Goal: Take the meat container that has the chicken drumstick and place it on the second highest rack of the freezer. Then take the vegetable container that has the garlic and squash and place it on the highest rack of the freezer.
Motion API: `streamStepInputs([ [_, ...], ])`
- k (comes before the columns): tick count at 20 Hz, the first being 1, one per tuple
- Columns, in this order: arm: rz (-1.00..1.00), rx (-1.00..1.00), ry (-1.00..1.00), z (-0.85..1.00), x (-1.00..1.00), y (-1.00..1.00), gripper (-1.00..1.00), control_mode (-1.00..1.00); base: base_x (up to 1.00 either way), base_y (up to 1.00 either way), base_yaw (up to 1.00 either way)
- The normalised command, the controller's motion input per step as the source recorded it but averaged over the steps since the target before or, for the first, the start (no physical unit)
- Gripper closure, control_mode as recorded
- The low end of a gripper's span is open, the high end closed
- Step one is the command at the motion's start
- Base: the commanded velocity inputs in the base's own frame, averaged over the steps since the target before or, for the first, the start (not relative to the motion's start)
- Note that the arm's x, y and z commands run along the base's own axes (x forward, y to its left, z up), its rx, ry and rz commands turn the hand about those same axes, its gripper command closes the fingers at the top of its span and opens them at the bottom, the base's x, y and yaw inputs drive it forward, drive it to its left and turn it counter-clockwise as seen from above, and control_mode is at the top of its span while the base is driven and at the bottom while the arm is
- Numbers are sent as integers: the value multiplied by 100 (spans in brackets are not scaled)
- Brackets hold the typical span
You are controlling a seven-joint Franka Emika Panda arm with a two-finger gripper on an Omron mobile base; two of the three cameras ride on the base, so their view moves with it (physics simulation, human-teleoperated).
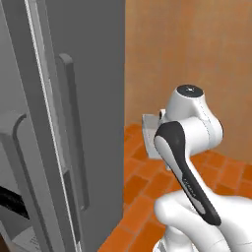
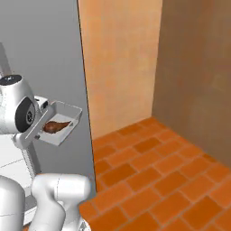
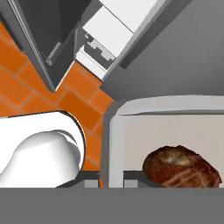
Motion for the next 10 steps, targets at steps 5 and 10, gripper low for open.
streamStepInputs([
  [5, 0, 0, 0, 0, 0, 0, 100, 100, 37, -57, 66],
  [10, 0, 0, 0, 0, 0, 0, 100, 100, 24, -53, 67],
])
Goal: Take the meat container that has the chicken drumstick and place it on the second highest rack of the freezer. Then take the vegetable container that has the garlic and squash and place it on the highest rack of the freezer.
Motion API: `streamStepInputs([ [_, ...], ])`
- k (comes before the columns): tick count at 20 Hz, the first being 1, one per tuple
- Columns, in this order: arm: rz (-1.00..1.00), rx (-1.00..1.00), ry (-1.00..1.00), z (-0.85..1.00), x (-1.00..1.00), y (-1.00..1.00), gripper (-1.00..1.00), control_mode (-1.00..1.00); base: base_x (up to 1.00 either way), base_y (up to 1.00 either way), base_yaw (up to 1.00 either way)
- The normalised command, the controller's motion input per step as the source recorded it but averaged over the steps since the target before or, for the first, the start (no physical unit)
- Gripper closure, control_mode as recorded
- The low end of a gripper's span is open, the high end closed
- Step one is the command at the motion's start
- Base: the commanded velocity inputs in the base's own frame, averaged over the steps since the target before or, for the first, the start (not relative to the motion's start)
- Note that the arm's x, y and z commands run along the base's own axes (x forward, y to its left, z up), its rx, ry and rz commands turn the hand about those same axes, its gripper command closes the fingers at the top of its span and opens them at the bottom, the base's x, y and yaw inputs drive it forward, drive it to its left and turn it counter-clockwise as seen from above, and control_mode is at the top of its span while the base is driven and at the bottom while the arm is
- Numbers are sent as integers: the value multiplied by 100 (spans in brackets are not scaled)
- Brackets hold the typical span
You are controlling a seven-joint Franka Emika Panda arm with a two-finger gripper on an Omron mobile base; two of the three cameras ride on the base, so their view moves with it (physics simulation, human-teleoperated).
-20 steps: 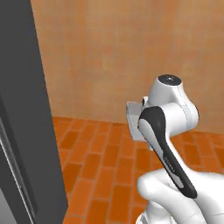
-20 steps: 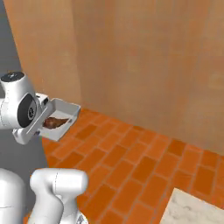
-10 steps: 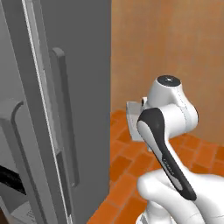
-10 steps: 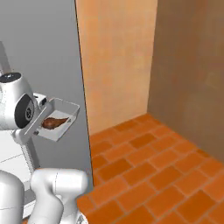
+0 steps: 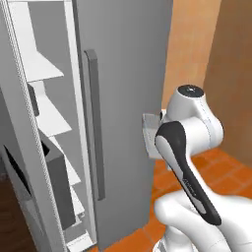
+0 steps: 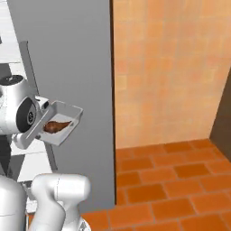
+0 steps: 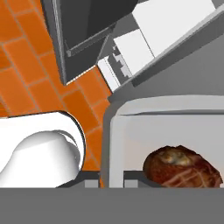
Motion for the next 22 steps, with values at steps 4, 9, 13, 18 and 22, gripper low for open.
streamStepInputs([
  [4, 0, 0, 0, 0, 0, 0, 100, 100, 17, -30, 76],
  [9, 0, 0, 0, 0, 0, 0, 100, 100, 35, -5, 81],
  [13, 0, 0, 0, 0, 0, 0, 100, 100, 60, -6, 64],
  [18, 0, 0, 0, 0, 0, 0, 100, 100, 73, -22, 46],
  [22, 0, 0, 0, 0, 0, 0, 100, 100, 41, -40, 38],
])
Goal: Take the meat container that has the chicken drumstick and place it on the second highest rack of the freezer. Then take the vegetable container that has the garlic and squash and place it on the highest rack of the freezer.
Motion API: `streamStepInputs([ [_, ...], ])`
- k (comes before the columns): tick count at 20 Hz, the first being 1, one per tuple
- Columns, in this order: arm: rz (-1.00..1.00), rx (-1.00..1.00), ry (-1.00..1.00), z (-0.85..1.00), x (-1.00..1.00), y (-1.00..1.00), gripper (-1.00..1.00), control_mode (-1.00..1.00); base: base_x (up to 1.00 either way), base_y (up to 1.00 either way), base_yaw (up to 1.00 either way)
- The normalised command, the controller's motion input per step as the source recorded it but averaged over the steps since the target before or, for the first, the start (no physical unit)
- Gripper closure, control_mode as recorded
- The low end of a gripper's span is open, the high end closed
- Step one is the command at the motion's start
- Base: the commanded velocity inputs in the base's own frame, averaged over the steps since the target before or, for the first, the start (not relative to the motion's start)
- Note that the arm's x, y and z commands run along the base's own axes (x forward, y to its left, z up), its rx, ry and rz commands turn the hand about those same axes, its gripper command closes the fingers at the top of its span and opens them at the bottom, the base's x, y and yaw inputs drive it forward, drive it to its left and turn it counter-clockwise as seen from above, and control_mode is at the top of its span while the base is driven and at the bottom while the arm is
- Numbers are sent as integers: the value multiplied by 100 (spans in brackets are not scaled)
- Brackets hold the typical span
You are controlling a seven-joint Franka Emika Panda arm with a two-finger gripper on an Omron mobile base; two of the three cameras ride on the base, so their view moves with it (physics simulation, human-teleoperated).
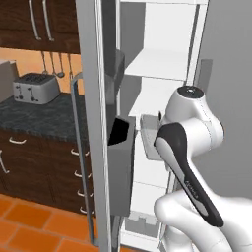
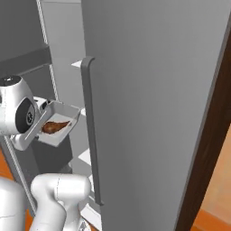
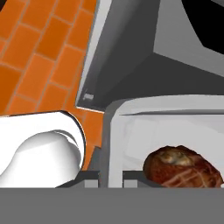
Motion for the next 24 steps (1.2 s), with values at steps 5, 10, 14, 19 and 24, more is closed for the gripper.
streamStepInputs([
  [5, 0, 0, 0, 0, 0, 0, 100, 100, 11, -33, 32],
  [10, 1, 0, -1, 1, 7, -9, 100, -100, 2, -31, 11],
  [14, -5, 0, -8, -1, 53, -39, 100, -100, 0, 0, 0],
  [19, -12, 2, -5, -36, 95, -14, 100, -100, 0, 0, 0],
  [24, -3, 0, -19, -36, 85, -4, 100, -100, 0, 0, 0],
])
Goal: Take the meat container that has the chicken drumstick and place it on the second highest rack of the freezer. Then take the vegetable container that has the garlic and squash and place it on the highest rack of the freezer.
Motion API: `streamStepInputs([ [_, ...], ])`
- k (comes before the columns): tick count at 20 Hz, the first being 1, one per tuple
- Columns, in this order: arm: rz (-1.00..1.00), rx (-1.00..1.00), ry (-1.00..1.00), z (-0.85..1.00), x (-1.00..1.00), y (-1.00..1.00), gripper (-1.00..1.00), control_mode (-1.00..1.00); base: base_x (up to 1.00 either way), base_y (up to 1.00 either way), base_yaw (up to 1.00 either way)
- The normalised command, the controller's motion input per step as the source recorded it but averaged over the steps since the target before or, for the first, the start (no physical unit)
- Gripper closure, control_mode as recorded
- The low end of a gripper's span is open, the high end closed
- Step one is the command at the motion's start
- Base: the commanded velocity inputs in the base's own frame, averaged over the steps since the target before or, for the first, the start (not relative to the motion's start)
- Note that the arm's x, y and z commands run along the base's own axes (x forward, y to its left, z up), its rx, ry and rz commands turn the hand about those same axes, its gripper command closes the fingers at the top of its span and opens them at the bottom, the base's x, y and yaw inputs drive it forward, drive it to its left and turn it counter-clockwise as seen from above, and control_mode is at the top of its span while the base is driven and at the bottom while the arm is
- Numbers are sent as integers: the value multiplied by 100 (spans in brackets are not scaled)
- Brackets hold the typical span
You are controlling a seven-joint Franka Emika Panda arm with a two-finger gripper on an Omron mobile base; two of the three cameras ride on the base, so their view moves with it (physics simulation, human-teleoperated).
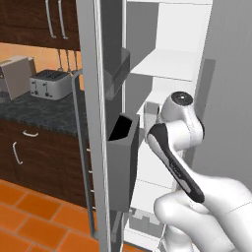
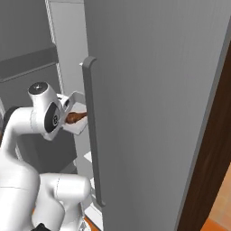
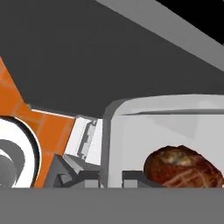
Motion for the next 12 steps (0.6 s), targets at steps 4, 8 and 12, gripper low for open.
streamStepInputs([
  [4, 0, 1, -5, -14, 98, -6, 100, -100, 0, 0, 0],
  [8, -3, 1, 0, 0, 81, -21, 100, -100, 0, 0, 0],
  [12, -7, 0, 0, -3, 73, -29, 100, -100, 0, 0, 0],
])
